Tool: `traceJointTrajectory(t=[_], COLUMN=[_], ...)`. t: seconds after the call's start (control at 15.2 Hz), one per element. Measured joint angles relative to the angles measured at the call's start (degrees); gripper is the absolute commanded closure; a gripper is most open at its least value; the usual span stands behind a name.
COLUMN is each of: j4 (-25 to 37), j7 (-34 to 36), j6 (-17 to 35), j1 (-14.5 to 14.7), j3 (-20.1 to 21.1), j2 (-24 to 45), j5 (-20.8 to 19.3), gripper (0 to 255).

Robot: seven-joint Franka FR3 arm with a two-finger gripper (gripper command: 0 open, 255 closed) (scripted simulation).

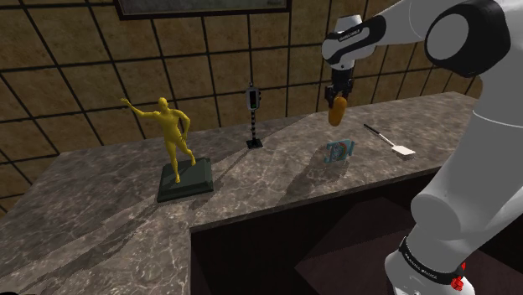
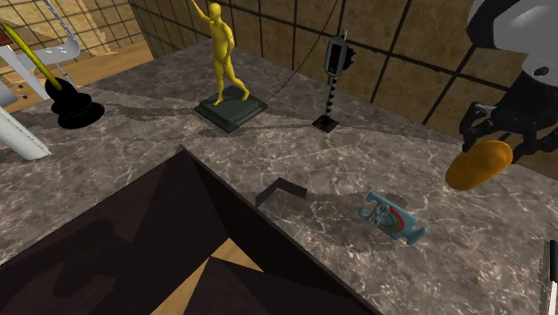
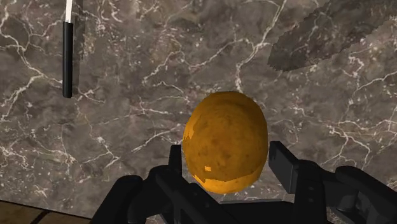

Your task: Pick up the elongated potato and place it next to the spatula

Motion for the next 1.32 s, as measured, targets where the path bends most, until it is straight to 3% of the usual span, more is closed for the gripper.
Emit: traceJointTrajectory(t=[1.32], j4=[-8.17], j7=[0.41], j6=[14.45], j1=[-0.24], j3=[0.16], j2=[5.25], j5=[0.39], gripper=[255])
